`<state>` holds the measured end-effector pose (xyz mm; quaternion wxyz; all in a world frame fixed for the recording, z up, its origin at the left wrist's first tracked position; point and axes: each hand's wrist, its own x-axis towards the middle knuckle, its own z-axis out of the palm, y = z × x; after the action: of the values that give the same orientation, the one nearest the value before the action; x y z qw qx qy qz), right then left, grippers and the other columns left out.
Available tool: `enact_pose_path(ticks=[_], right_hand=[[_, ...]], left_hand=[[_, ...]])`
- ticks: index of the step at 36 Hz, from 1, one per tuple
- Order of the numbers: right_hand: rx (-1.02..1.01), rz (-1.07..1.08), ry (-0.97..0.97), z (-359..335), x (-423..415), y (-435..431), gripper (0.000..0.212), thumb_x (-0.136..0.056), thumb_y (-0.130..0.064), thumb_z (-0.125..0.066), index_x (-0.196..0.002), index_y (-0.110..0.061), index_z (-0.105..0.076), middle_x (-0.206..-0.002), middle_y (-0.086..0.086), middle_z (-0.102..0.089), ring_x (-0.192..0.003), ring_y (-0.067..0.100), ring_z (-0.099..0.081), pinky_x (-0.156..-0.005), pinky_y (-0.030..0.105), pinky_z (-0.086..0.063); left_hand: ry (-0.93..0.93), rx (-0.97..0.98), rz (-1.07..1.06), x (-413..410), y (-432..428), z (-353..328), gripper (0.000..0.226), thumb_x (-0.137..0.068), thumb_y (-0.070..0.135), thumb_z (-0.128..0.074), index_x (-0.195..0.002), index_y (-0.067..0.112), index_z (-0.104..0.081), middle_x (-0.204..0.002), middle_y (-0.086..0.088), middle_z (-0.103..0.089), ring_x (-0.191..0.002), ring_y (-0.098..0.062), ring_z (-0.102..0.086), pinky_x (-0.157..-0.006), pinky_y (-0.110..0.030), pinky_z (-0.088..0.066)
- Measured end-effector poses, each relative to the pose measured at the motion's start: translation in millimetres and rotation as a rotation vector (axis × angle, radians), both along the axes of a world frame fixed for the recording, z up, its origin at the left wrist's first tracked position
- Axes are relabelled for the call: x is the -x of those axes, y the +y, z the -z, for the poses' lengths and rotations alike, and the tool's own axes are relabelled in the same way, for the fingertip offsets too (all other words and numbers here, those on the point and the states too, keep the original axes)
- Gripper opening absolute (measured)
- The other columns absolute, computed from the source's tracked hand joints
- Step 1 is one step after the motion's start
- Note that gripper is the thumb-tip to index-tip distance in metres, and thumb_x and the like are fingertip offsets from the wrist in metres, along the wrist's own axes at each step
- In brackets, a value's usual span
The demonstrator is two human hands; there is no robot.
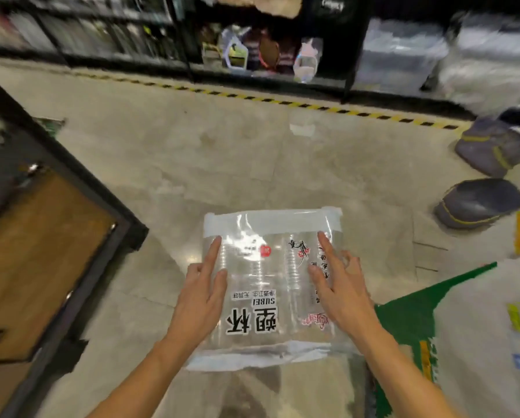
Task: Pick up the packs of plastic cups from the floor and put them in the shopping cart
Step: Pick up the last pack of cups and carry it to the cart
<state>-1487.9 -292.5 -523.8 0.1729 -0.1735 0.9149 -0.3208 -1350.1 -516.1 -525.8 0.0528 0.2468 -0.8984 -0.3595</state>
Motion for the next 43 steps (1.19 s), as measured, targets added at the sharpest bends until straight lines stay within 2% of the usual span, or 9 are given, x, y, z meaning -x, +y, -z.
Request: enact_pose_path(ticks=[3, 6, 8, 13, 16, 20, 25, 36, 43], right_hand=[[0.028, -0.093, 0.047, -114.1, -11.9, -35.8, 0.060, -0.097, -0.065, -0.033, -0.148, -0.065, -0.002, -0.152, 0.009, -0.024, -0.143, 0.028, -0.029, -0.104, 0.051, -0.040], [0.070, -0.189, 0.091, -209.0, -27.6, -67.3, 0.061, -0.098, -0.062, -0.037, -0.150, -0.061, -0.007, -0.150, 0.014, -0.025, -0.144, 0.030, -0.026, -0.104, 0.047, -0.040], [0.088, -0.254, 0.122, -258.4, -41.2, -86.1, 0.061, -0.097, -0.063, -0.037, -0.150, -0.061, -0.007, -0.151, 0.015, -0.024, -0.142, 0.030, -0.031, -0.106, 0.048, -0.039], [0.166, -0.427, 0.157, -345.8, -82.7, -131.8, 0.060, -0.098, -0.061, -0.038, -0.151, -0.059, -0.010, -0.149, 0.014, -0.026, -0.133, 0.030, -0.040, -0.108, 0.050, -0.037], [0.195, -0.537, 0.178, -381.9, -117.3, -157.9, 0.062, -0.097, -0.062, -0.039, -0.152, -0.057, -0.010, -0.148, 0.013, -0.028, -0.123, 0.027, -0.046, -0.105, 0.049, -0.039], [0.199, -0.683, 0.218, -415.8, -171.7, -196.3, 0.062, -0.097, -0.064, -0.037, -0.152, -0.057, -0.008, -0.153, 0.017, -0.026, -0.136, 0.032, -0.038, -0.107, 0.050, -0.038], [0.218, -0.830, 0.230, -439.0, -256.4, -250.6, 0.063, -0.095, -0.068, -0.035, -0.150, -0.060, -0.006, -0.152, 0.019, -0.025, -0.134, 0.035, -0.043, -0.108, 0.052, -0.039], [0.278, -1.187, 0.223, -450.9, -490.4, -353.5, 0.063, -0.098, -0.060, -0.041, -0.154, -0.051, -0.012, -0.157, 0.019, -0.026, -0.144, 0.035, -0.029, -0.108, 0.050, -0.036], [0.280, -1.422, 0.193, -443.8, -642.5, -398.7, 0.066, -0.096, -0.061, -0.041, -0.154, -0.051, -0.012, -0.159, 0.022, -0.020, -0.146, 0.036, -0.025, -0.112, 0.048, -0.032]], left_hand=[[0.053, 0.017, -0.110, -31.7, -29.0, -109.9, 0.051, -0.101, 0.059, -0.024, -0.148, 0.064, -0.005, -0.131, 0.003, -0.050, -0.110, -0.010, -0.051, -0.090, -0.031, -0.039], [0.077, 0.058, -0.190, -66.4, -50.4, -205.5, 0.051, -0.101, 0.057, -0.026, -0.147, 0.065, -0.005, -0.104, -0.013, -0.059, -0.098, -0.026, -0.059, -0.090, -0.046, -0.047], [0.094, 0.095, -0.236, -92.4, -61.9, -252.6, 0.051, -0.100, 0.057, -0.025, -0.144, 0.069, -0.002, -0.093, -0.003, -0.056, -0.086, -0.018, -0.057, -0.081, -0.038, -0.046], [0.144, 0.130, -0.376, -162.8, -87.6, -327.8, 0.052, -0.102, 0.058, -0.026, -0.149, 0.062, -0.006, -0.143, -0.006, -0.052, -0.125, -0.025, -0.054, -0.098, -0.033, -0.039], [0.154, 0.142, -0.484, -211.7, -88.8, -363.3, 0.054, -0.100, 0.059, -0.024, -0.151, 0.058, -0.005, -0.147, -0.009, -0.050, -0.138, -0.030, -0.042, -0.106, -0.036, -0.035], [0.174, 0.169, -0.621, -287.9, -93.6, -394.5, 0.052, -0.101, 0.059, -0.025, -0.148, 0.064, -0.002, -0.130, -0.023, -0.060, -0.121, -0.034, -0.057, -0.106, -0.046, -0.042], [0.235, 0.192, -0.730, -385.3, -102.9, -419.8, 0.051, -0.102, 0.056, -0.031, -0.145, 0.065, -0.005, -0.113, 0.015, -0.047, -0.100, -0.002, -0.048, -0.092, -0.031, -0.035], [0.210, 0.170, -1.075, -629.0, -116.5, -427.7, 0.057, -0.102, 0.054, -0.036, -0.151, 0.058, -0.008, -0.163, 0.004, -0.028, -0.148, -0.022, -0.029, -0.115, -0.040, -0.028], [0.193, 0.188, -1.326, -771.3, -98.1, -419.6, 0.058, -0.103, 0.049, -0.039, -0.153, 0.053, -0.011, -0.154, -0.007, -0.042, -0.137, -0.026, -0.045, -0.094, -0.029, -0.032]])
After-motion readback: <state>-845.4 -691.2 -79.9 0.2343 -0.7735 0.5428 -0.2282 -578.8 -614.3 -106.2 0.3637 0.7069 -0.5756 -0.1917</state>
